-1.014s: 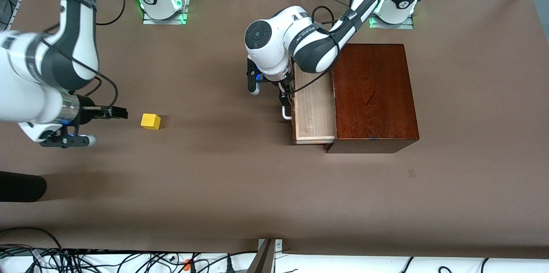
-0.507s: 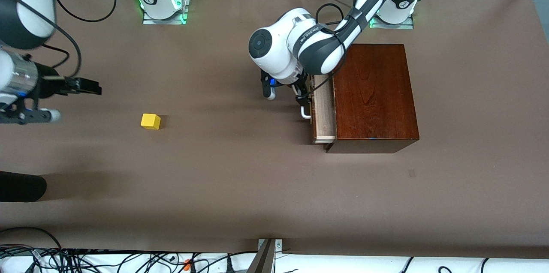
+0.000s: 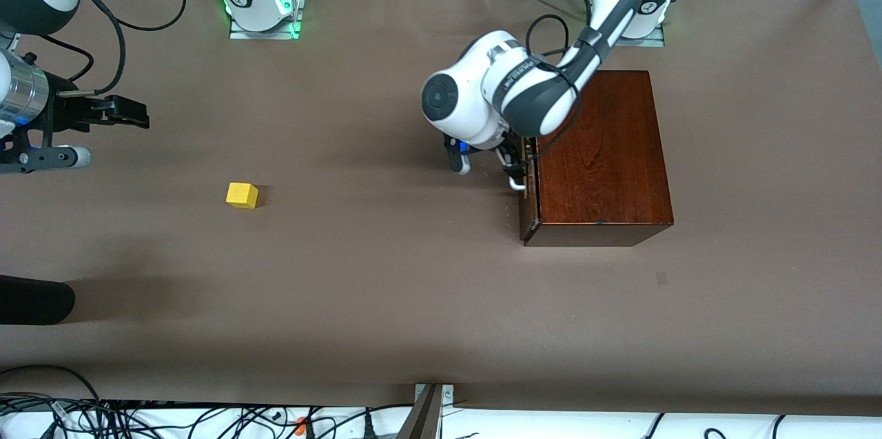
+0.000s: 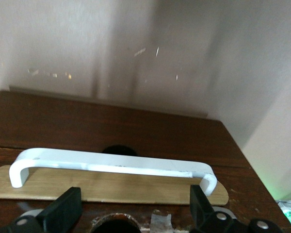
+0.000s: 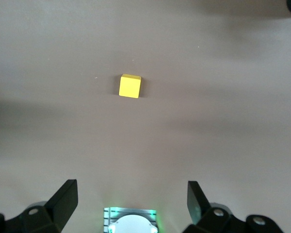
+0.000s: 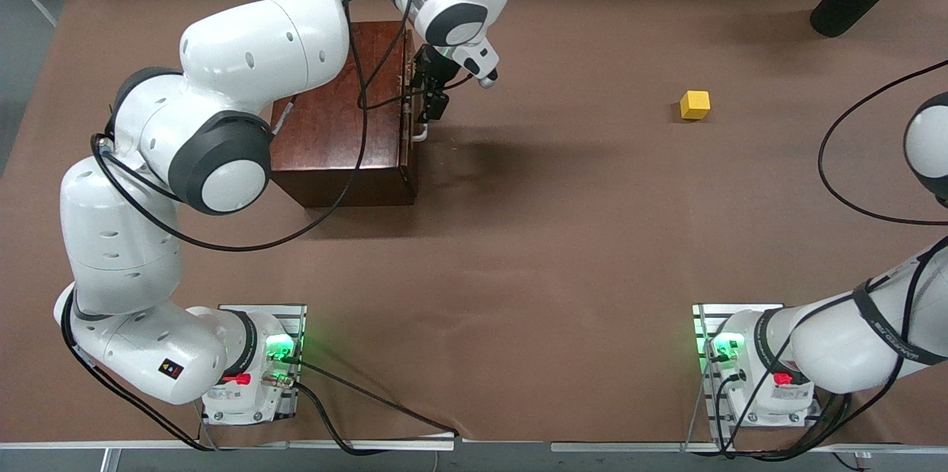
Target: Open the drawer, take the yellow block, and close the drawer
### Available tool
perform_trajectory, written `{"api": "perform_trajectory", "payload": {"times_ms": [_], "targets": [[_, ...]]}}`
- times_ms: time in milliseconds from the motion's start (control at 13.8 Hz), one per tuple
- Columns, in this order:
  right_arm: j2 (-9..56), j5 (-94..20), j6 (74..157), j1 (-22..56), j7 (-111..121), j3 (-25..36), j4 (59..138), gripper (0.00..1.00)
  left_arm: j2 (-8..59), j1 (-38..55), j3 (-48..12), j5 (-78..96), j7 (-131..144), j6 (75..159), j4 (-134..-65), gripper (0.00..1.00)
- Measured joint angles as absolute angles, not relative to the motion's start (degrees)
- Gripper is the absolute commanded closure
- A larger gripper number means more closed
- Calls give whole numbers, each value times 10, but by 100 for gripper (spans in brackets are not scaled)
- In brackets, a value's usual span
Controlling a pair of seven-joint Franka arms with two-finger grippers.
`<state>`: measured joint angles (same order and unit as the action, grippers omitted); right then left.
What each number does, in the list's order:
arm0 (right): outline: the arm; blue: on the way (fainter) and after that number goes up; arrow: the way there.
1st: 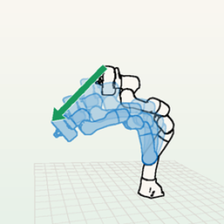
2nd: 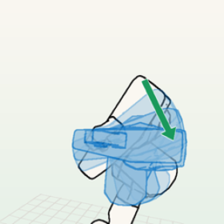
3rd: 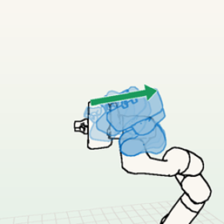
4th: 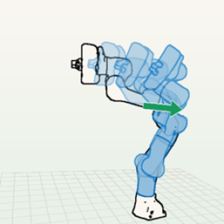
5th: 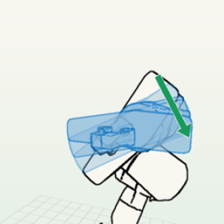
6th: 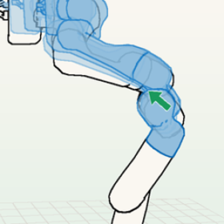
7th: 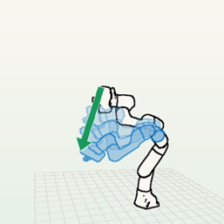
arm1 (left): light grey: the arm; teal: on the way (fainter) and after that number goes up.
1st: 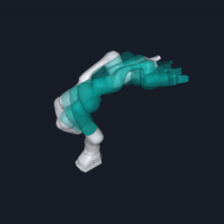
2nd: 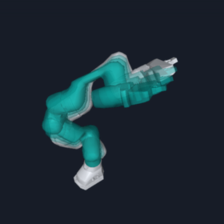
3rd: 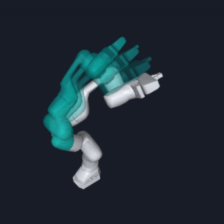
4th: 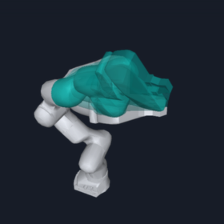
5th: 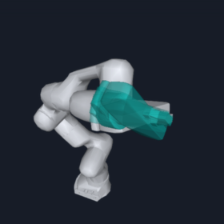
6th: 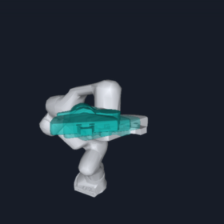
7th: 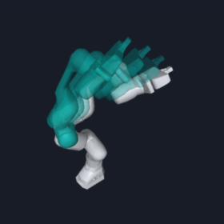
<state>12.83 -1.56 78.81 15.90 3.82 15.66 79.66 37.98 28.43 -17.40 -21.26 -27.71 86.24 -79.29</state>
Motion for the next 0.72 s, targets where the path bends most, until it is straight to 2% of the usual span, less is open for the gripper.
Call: {"api": "perform_trajectory", "payload": {"times_ms": [217, 434, 724], "targets": [[86, -5, 851, 58, 16, 47, 860, 0, 379, 278, -176, -213, -277, 862, -795, 0], [39, -5, 895, 19, 16, 25, 926, 0, 379, 278, -178, -213, -242, 868, -795, 0], [8, -5, 887, -11, 16, 18, 938, 0, 366, 293, -183, -213, -120, 888, -763, 0]]}}
